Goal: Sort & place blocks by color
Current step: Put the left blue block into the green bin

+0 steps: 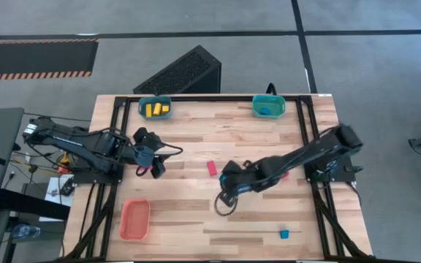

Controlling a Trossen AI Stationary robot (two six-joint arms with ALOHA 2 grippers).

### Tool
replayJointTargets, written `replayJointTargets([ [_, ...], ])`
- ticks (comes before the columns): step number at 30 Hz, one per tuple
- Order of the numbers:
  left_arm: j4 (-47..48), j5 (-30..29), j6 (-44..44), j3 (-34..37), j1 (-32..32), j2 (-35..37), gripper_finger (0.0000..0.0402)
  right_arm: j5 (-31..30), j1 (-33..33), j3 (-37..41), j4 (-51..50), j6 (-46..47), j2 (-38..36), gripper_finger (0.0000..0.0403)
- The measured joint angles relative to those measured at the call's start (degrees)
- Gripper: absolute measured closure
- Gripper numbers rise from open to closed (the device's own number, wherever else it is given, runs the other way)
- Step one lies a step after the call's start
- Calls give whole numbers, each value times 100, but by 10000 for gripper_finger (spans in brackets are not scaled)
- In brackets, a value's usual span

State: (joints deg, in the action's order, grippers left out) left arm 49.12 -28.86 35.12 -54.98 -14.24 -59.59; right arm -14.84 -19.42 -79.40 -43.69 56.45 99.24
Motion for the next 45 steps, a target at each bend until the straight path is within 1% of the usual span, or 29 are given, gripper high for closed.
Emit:
replayJointTargets([
  [2, -99, 0, 46, 0, 0, -4, 196, -183, 80, 567, 667, 23, -441, 320],
  [4, -275, -2, 49, -4, 0, -47, 196, -282, 192, 1163, 1100, 122, -798, 320],
  [8, -620, 13, -140, -9, 0, -143, 196, -407, 412, 2140, 1514, 584, -1477, 320],
  [10, -695, 38, -367, -4, 6, -184, 196, -495, 516, 2530, 1416, 951, -1758, 320],
  [12, -968, 37, -605, -11, 56, -278, 196, -736, 607, 2816, 1254, 1362, -2016, 320],
  [14, -1043, 109, -711, -7, 151, -380, 196, -1007, 731, 2963, 862, 1645, -2286, 320],
  [16, -1265, 224, -782, -9, 304, -491, 196, -1136, 919, 3064, 417, 1783, -2512, 320],
  [18, -1420, 391, -916, -8, 511, -642, 196, -1213, 1186, 3079, -131, 1704, -2697, 320],
  [21, -1793, 749, -1202, -7, 925, -869, 196, -1227, 1802, 3086, -664, 1105, -2983, 320],
  [23, -2092, 1145, -1392, -6, 1251, -1042, 196, -1240, 2333, 3084, -735, 400, -3116, 320],
  [24, -2210, 1344, -1490, 4, 1421, -1120, 196, -1231, 2618, 3089, -718, 10, -3160, 320],
  [26, -2769, 1793, -1616, -11, 1749, -1297, 196, -1223, 3254, 3087, -610, -791, -3214, 320],
  [29, -3189, 2240, -1680, -14, 2211, -1463, 196, -932, 4271, 3151, -138, -1916, -3211, 320],
  [32, -3257, 2373, -1711, -123, 2615, -1529, 196, -524, 5238, 3231, 491, -2838, -3174, 320],
  [35, -3168, 2370, -1863, -252, 2966, -1526, 196, -500, 5937, 3255, 1019, -3445, -3040, 320],
  [39, -2967, 2371, -1904, -341, 3388, -1449, 196, -463, 6581, 3250, 1578, -4424, -2730, 320],
  [42, -2974, 2369, -1902, -354, 3650, -1412, 196, 28, 6957, 3250, 1729, -5261, -2332, 320],
  [45, -2990, 2369, -1800, -352, 3848, -1411, 196, 552, 7153, 3253, 1721, -6117, -1910, 320],
])
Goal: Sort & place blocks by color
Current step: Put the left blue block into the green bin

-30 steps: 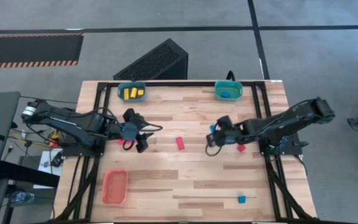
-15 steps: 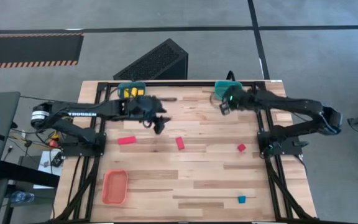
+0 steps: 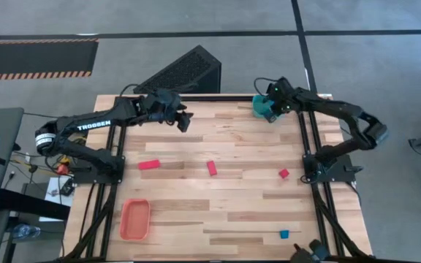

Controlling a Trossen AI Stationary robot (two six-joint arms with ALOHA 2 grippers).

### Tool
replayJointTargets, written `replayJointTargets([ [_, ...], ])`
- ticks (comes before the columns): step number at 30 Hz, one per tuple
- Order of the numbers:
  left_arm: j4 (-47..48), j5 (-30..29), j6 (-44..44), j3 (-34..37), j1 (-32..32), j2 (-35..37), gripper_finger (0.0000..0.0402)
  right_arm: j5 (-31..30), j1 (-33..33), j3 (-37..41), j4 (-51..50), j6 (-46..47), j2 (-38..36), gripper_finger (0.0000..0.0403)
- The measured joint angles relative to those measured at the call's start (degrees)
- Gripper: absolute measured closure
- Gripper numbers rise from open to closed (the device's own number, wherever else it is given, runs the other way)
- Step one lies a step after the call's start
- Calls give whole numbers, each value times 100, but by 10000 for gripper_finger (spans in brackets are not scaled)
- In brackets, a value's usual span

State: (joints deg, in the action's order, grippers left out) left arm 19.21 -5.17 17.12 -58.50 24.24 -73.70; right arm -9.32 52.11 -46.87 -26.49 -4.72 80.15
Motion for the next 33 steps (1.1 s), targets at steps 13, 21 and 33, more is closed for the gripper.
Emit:
replayJointTargets([
  [13, -214, 0, 289, 0, 327, 1, 196, 22, 76, 2, 669, -2022, 530, 319],
  [21, -745, 19, 628, 2, 392, 26, 196, 47, 172, 2, 905, -2673, 530, 298],
  [33, -1314, -107, 457, 4, 462, 227, 196, 153, 167, 2, 824, -2269, 528, 290],
])
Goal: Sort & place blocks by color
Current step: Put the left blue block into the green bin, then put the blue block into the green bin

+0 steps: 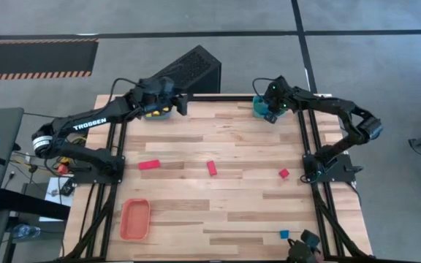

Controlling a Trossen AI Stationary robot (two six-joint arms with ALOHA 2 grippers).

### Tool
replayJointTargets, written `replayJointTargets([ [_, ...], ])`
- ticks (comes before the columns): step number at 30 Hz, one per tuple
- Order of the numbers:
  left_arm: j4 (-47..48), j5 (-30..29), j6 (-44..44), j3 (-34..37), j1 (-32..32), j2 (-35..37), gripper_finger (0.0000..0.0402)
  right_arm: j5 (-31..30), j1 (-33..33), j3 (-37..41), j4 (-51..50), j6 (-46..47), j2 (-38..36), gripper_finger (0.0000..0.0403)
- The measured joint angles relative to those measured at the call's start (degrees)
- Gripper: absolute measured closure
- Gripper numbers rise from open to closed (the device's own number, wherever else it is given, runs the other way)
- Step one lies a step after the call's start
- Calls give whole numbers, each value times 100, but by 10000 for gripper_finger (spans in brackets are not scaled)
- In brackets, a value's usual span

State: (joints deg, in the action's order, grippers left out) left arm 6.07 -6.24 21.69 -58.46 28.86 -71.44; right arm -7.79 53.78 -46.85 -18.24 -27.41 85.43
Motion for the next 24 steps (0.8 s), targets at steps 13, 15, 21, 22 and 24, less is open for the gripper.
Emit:
replayJointTargets([
  [13, 180, 120, -258, 7, 13, 372, 195, -427, -93, -94, -475, 1242, -262, 156],
  [15, 468, -12, -257, 7, 7, 614, 195, -431, -204, -131, -731, 1634, -516, 149],
  [21, 1178, -661, -988, 23, 13, 1415, 195, -432, -942, -155, -1466, 3434, -1640, 163],
  [22, 1173, -655, -1086, 60, 13, 1519, 195, -433, -1125, -155, -1621, 3838, -1822, 166],
  [24, 1081, -554, -1262, 157, 11, 1691, 196, -439, -1612, -158, -1881, 4732, -2152, 172],
])
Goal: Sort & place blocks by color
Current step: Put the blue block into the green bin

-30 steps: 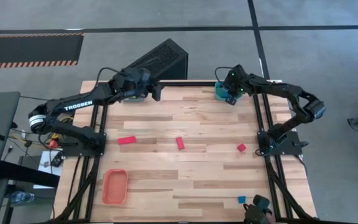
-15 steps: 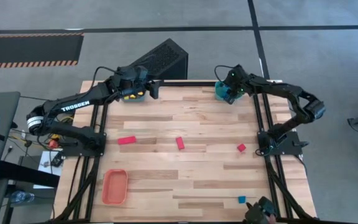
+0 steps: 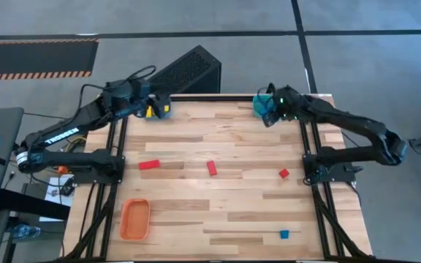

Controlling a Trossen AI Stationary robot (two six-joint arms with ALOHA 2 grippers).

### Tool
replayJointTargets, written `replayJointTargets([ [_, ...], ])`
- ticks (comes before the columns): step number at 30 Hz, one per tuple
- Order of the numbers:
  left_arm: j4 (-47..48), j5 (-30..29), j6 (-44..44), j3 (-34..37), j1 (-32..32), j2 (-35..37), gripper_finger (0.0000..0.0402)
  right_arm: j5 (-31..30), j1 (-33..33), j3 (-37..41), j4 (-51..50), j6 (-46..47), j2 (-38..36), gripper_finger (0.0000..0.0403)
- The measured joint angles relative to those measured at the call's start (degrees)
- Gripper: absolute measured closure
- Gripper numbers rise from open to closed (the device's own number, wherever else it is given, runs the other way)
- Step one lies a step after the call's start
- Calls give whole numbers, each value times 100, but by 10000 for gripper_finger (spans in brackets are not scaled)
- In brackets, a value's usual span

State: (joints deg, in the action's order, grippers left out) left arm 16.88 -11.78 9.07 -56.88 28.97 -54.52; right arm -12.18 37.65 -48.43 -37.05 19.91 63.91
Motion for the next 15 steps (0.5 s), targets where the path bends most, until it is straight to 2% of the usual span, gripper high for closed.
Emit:
replayJointTargets([
  [4, -57, 888, -136, 206, 0, 173, 196, -225, -1310, 1, -469, 1657, -327, 180],
  [9, 283, 2217, 157, 420, -267, 310, 196, -489, -3251, 1, -1014, 3994, -141, 189],
  [12, 337, 2271, 236, 782, -629, 557, 196, -477, -4414, 8, -1144, 5498, 164, 193],
  [15, 241, 1933, 369, 1257, -1031, 894, 196, -348, -5529, -3, -1136, 7028, 547, 194],
])
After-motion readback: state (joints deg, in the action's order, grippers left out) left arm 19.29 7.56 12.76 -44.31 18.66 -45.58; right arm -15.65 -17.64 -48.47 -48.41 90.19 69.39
